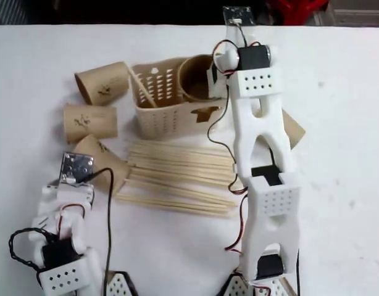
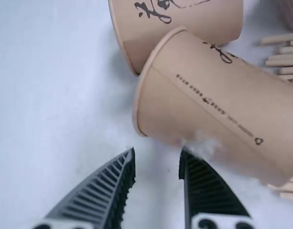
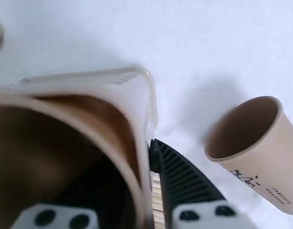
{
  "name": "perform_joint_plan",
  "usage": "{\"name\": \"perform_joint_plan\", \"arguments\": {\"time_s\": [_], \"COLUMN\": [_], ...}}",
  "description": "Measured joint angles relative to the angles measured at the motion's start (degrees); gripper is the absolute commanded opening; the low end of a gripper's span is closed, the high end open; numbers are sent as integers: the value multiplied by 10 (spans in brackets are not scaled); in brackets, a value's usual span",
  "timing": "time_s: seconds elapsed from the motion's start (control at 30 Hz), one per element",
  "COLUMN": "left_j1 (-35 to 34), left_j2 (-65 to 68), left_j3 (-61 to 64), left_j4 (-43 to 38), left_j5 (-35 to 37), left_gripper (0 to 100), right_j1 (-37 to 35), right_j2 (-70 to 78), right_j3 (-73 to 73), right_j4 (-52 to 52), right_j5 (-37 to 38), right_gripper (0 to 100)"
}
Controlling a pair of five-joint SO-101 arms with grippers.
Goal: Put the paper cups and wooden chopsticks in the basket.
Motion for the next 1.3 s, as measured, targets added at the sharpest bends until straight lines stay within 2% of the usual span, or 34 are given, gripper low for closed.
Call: {"name": "perform_joint_plan", "arguments": {"time_s": [0.3,0.53,0.73,0.8,1.03,1.3], "left_j1": [0,0,0,0,0,0], "left_j2": [0,0,0,0,0,0], "left_j3": [0,0,0,0,0,0], "left_j4": [0,0,0,0,0,0], "left_j5": [0,0,0,0,0,0], "left_gripper": [172,172,172,172,171,171], "right_j1": [-11,-11,0,2,-6,-15], "right_j2": [-13,-62,-74,-79,-84,-140], "right_j3": [4,85,94,94,94,95], "right_j4": [4,3,4,5,-1,-9], "right_j5": [-33,-33,-33,-33,-3,59], "right_gripper": [22,43,48,88,334,362]}}
